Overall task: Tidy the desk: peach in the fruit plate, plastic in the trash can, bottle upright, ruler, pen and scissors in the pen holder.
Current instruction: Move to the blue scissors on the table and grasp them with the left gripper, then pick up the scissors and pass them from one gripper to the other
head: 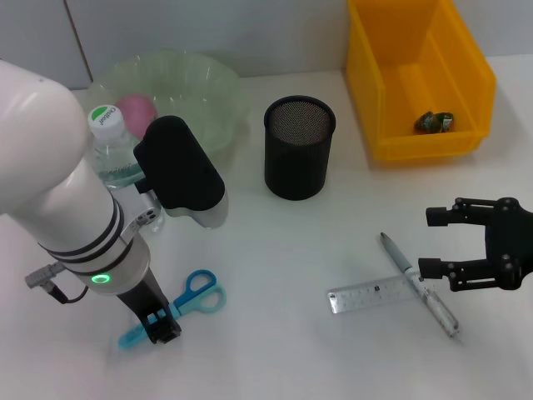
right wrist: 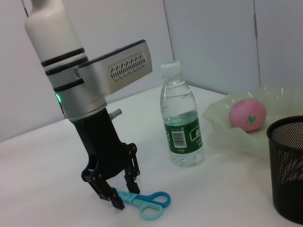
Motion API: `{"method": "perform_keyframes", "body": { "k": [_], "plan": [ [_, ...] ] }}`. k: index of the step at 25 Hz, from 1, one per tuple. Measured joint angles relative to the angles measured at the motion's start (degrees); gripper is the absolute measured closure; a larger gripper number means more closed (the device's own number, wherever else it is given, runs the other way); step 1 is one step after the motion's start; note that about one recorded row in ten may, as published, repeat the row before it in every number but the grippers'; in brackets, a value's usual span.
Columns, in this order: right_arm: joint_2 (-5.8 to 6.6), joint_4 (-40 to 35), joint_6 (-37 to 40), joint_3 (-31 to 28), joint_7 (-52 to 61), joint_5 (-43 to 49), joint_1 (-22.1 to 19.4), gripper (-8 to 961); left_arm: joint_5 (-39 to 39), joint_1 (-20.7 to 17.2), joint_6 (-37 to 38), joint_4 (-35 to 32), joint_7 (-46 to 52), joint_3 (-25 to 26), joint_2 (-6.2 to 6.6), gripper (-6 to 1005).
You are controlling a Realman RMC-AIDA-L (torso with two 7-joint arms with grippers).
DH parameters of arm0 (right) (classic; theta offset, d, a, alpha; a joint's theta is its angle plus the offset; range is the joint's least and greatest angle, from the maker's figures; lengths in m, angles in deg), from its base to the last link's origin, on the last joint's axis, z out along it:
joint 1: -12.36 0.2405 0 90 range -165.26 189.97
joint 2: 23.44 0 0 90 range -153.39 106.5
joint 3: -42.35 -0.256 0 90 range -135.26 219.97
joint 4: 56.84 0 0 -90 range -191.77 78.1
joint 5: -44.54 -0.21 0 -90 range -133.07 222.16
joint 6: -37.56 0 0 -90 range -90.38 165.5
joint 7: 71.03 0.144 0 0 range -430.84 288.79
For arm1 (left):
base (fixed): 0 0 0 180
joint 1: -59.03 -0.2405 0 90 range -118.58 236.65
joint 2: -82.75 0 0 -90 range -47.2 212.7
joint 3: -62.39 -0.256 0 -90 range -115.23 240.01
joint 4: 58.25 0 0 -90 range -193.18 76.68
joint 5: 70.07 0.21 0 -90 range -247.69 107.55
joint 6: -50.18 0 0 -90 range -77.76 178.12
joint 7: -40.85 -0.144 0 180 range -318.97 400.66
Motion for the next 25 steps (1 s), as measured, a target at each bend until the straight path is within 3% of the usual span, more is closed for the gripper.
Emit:
{"method": "perform_keyframes", "body": {
  "k": [12,16,25],
  "plan": [
    [-0.16,0.1,0.0,-0.2,0.0,0.0,0.1,133,-0.3,0.4,-0.8,1.2,-0.8,-0.1,0.01,642],
    [-0.19,0.1,0.2,-0.4,0.0,0.0,0.1,133,-0.5,0.4,-0.9,1.0,-0.8,-0.2,0.00,776],
    [-0.26,-0.1,0.2,-1.3,0.3,-0.4,0.1,134,-1.1,0.1,-1.0,-1.6,-1.0,0.2,0.00,775]
  ]
}}
